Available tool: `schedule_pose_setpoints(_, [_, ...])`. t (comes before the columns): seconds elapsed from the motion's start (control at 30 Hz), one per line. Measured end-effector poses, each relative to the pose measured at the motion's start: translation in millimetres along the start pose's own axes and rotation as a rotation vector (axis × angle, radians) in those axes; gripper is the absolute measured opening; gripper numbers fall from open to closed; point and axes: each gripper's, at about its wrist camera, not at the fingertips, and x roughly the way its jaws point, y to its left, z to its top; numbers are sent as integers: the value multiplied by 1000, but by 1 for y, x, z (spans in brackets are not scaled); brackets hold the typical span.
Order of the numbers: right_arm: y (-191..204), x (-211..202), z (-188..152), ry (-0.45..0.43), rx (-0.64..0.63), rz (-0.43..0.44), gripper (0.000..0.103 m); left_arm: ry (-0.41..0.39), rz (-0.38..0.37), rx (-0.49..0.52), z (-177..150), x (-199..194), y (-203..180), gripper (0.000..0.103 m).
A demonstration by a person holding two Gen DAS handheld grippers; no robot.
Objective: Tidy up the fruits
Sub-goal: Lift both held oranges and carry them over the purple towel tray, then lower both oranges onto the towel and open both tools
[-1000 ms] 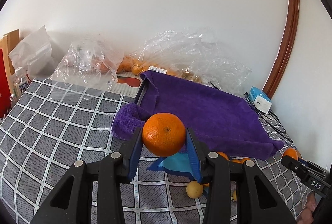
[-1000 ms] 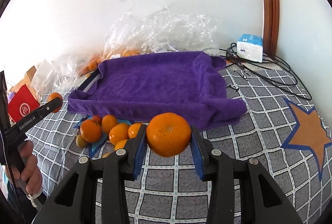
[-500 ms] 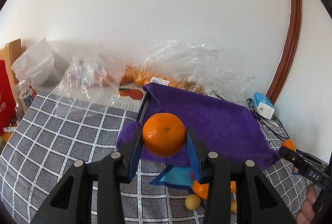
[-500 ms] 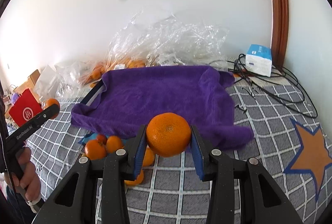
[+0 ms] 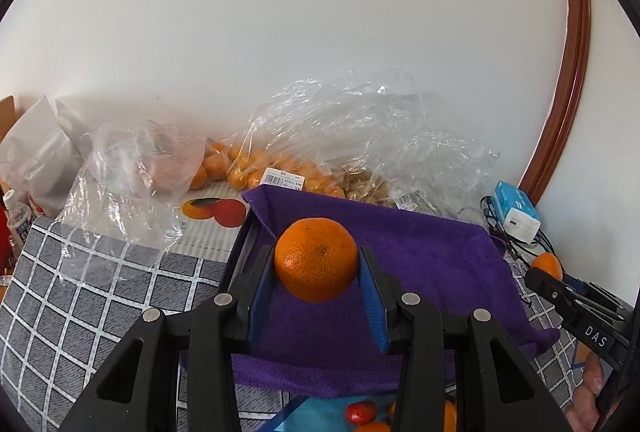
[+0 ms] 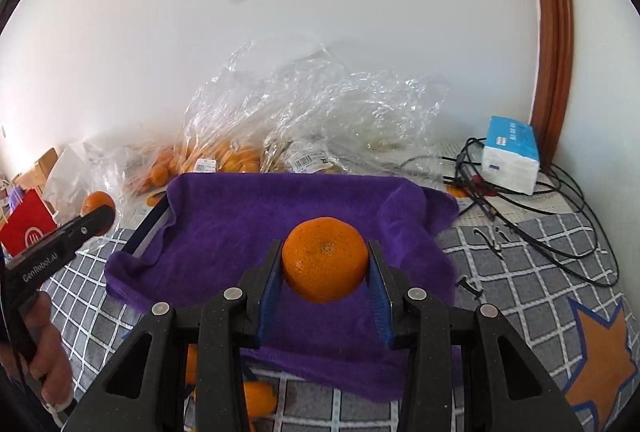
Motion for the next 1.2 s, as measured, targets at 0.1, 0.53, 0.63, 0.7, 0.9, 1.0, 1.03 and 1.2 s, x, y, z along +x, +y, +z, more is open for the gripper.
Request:
schedule_pose_setpoints(0.1, [1,14,4,-3,-16,-11,40,16,19,4,-4,17,0,39])
schedule_pose_setpoints(0.53, [1,72,-25,129,-68,-47,40,112,42,-21,-36,56,13,39])
schedule_pose_setpoints(0.63, [2,76,-27,141,-84,-56,40,123,37,-2,-37,57,11,39])
schedule_pose_setpoints(0.7, [3,79,-29,152,-92,-64,40,130,38,11,-39,58,9,39])
schedule_pose_setpoints(0.9, [6,83,-34,167,-114,-92,40,157,57,33,-42,62,6,39])
schedule_pose_setpoints(1.0, [7,83,-36,169,-126,-101,40,163,65,39,-42,63,5,39])
schedule_pose_setpoints(1.03, [7,82,-36,165,-128,-104,40,167,68,40,-42,64,5,39])
schedule_pose_setpoints(1.2, [5,77,-36,147,-117,-114,56,169,65,39,-42,65,5,39])
